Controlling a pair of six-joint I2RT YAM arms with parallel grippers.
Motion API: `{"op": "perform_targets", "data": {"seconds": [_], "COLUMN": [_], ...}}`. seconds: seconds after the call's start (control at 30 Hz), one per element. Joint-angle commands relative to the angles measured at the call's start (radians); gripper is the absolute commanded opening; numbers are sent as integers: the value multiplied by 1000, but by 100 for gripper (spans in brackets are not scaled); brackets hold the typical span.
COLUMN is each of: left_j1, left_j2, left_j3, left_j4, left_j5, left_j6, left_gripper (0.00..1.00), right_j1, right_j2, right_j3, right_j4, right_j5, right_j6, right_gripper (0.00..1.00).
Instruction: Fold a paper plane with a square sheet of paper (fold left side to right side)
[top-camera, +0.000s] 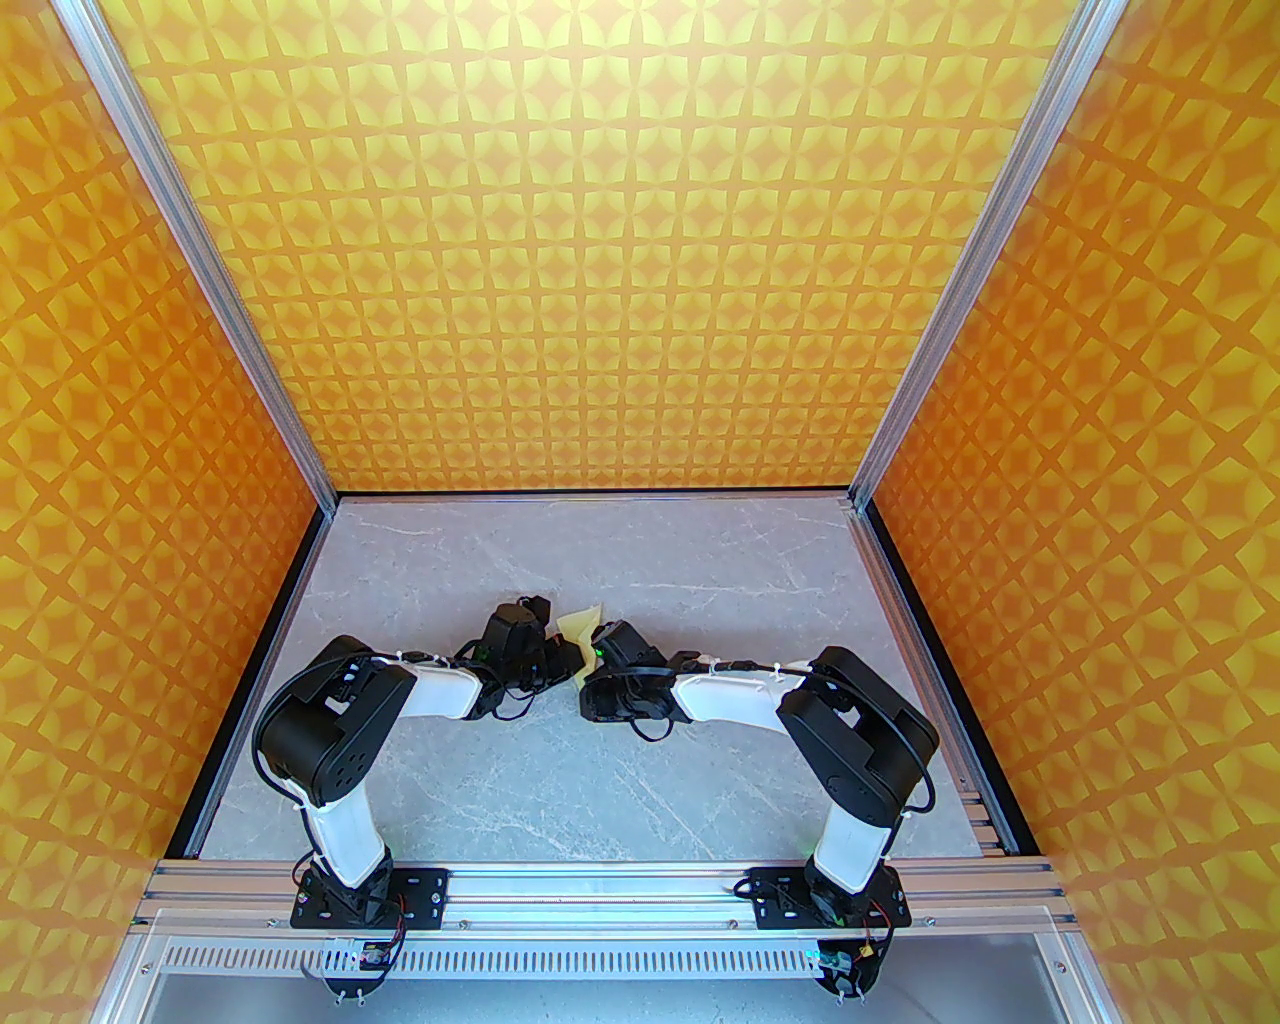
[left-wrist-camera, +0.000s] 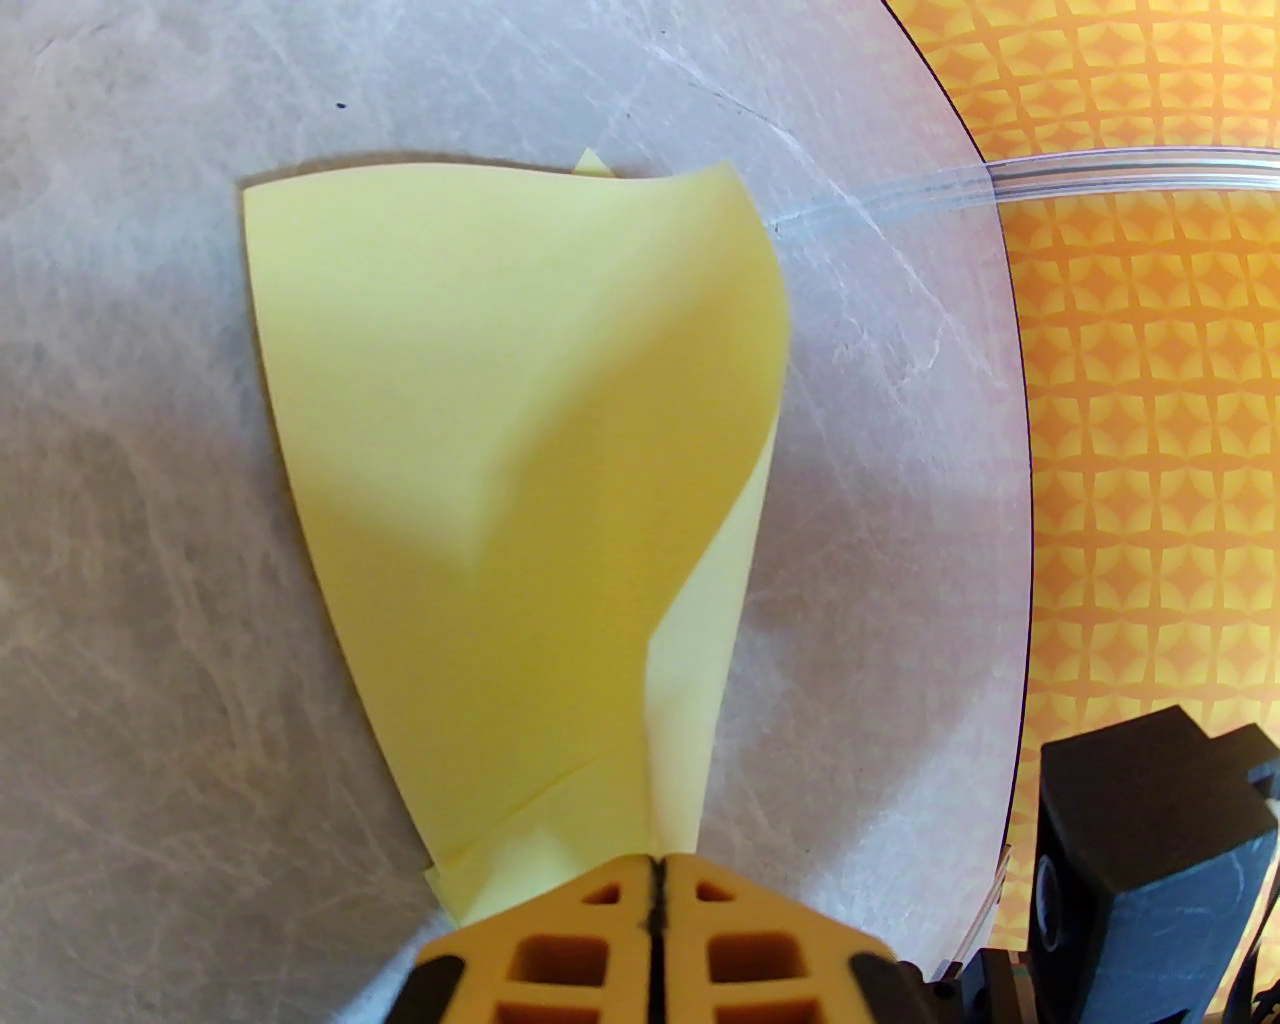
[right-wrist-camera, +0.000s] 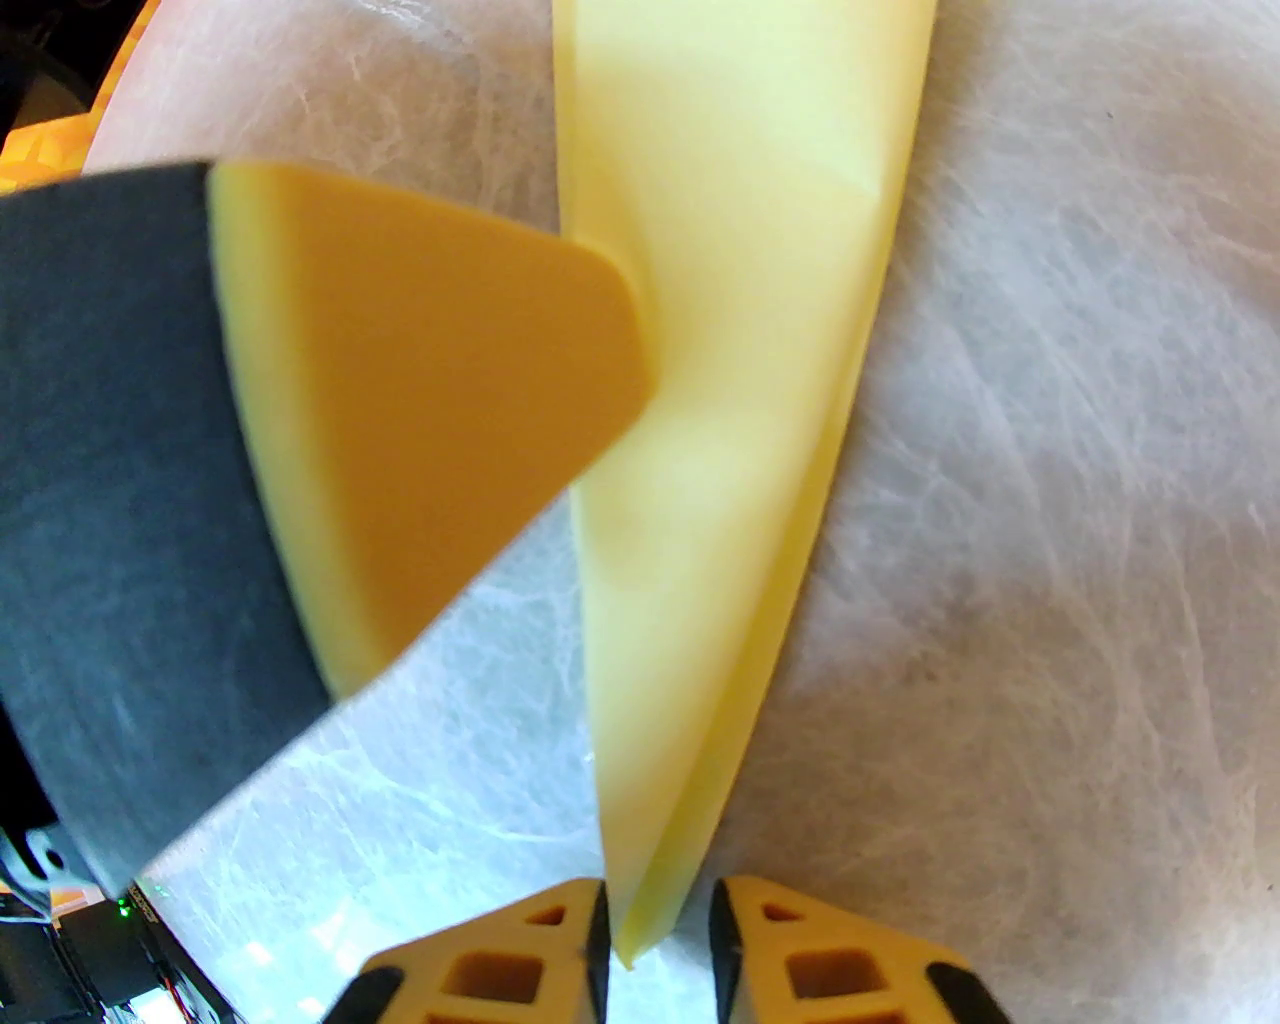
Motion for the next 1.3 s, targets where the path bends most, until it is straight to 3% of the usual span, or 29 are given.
{"op": "perform_targets", "data": {"seconds": [0.0, 1.27], "left_j1": [11, 47], "left_j2": [-12, 25], "left_j3": [4, 67], "left_j4": [-42, -133], "left_j5": [16, 14], "left_j6": [35, 117], "left_gripper": [6, 5], "right_j1": [0, 0], "right_j2": [1, -18], "right_j3": [10, -4], "right_j4": [-92, -136], "right_j5": [53, 56], "right_j6": [-43, -121], "right_gripper": [24, 28]}}
